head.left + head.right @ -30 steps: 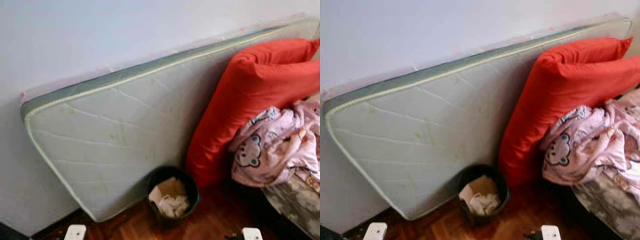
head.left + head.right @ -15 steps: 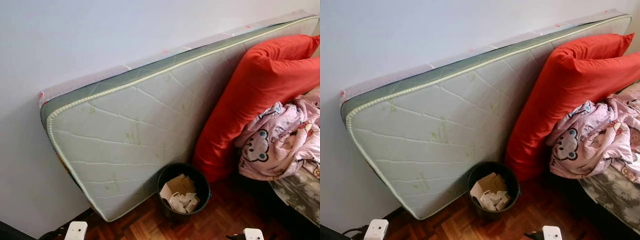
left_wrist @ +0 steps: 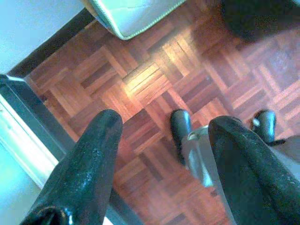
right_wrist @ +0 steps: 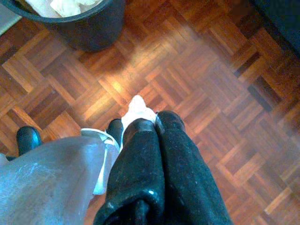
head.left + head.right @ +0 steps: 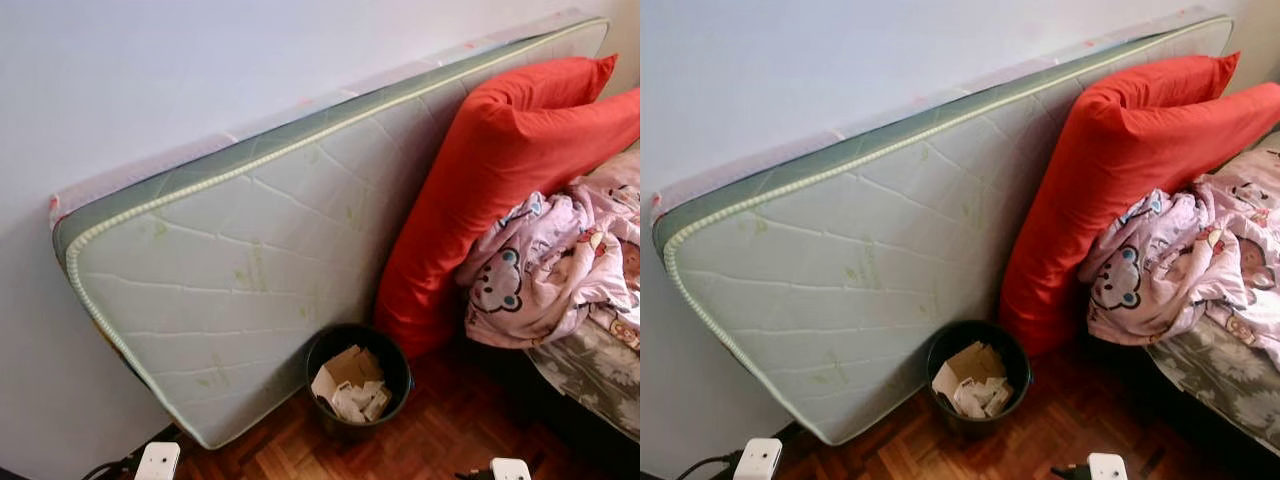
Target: Clean up the room
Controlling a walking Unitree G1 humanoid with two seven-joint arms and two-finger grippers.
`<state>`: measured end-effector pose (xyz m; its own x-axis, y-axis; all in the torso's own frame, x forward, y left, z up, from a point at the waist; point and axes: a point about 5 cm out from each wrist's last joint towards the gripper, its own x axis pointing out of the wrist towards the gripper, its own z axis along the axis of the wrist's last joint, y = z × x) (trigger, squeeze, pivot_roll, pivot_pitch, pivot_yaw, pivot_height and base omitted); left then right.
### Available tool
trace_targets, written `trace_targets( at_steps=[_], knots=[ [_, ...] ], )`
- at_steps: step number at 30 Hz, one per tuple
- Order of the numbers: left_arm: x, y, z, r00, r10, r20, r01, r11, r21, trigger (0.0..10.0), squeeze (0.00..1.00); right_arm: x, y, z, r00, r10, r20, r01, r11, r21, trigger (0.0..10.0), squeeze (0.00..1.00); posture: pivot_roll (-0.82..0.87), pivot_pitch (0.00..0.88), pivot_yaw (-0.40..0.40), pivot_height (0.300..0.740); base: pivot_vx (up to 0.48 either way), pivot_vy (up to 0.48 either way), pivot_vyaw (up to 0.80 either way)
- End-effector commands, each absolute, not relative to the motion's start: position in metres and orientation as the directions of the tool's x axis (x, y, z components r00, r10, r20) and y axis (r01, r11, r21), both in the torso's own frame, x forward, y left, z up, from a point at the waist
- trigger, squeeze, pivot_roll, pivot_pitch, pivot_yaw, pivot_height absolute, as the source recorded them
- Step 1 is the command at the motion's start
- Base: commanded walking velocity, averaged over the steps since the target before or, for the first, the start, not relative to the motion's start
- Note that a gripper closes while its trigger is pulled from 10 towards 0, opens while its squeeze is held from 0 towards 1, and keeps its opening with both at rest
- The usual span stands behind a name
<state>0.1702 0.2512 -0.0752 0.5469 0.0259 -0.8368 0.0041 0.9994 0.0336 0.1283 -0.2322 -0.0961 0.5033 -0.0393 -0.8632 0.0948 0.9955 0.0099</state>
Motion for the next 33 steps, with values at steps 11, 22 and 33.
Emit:
trace_targets(
  at_steps=[11, 22, 33],
  knots=[
    [0.1639, 0.2537, -0.0773, 0.531, 0.031, -0.847, -0.011, 0.999, 0.03, 10.0, 0.0, 0.1332, -0.2346, -0.0937, 0.523, -0.048, -0.851, 0.116, 0.993, 0.015, 10.0, 0.0, -0.03, 0.0, -0.017, 0.74, 0.297, 0.0, 0.33],
    [0.1644, 0.2536, -0.0771, 0.533, 0.028, -0.846, 0.001, 0.999, 0.033, 10.0, 0.0, 0.1381, -0.2352, -0.0903, 0.583, -0.056, -0.81, 0.143, 0.989, 0.034, 10.0, 0.0, -0.05, 0.0, -0.009, 0.74, 0.163, 0.0, 0.0],
    [0.1643, 0.2487, -0.0786, 0.541, 0.031, -0.84, -0.023, 0.999, 0.022, 10.0, 0.0, 0.1425, -0.2382, -0.0859, 0.621, -0.015, -0.783, 0.068, 0.997, 0.034, 10.0, 0.0, -0.01, 0.0, -0.042, 0.74, 0.0, 0.0, 0.0]
  ],
)
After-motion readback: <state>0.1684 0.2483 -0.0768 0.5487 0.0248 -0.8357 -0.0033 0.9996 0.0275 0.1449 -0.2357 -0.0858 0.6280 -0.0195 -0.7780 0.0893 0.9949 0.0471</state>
